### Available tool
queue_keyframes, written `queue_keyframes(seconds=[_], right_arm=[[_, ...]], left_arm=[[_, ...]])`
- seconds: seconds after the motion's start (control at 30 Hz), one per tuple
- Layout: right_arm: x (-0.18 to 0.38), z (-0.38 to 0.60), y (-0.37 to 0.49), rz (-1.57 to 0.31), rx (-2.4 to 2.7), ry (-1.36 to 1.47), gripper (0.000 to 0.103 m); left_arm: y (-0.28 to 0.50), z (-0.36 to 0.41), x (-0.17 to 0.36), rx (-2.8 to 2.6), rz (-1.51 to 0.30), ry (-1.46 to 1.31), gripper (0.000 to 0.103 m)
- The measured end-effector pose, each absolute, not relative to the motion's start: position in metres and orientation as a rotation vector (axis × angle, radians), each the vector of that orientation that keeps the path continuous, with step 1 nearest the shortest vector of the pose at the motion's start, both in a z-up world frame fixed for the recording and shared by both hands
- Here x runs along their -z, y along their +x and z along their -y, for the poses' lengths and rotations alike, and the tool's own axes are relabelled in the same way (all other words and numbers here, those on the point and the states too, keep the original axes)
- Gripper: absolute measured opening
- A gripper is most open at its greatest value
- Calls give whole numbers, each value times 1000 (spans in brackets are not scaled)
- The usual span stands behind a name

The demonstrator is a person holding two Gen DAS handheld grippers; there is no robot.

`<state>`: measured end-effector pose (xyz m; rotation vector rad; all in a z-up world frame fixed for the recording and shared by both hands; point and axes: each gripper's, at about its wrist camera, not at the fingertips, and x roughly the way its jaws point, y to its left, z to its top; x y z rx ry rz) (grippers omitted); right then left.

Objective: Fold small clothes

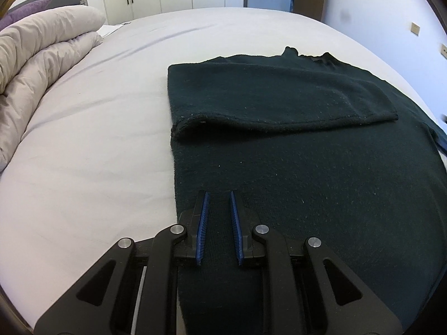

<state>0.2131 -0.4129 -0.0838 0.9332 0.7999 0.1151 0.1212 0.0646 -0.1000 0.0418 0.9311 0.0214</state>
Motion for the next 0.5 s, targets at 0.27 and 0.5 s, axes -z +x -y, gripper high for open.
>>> queue_keyframes(seconds=[0.27, 0.5], right_arm=[[83, 562, 94, -567, 235, 1297, 51], [85, 571, 118, -596, 264, 1329, 51]], left_arm=[[109, -28, 53, 91, -834, -29, 16], [106, 6, 43, 193, -836, -85, 16]])
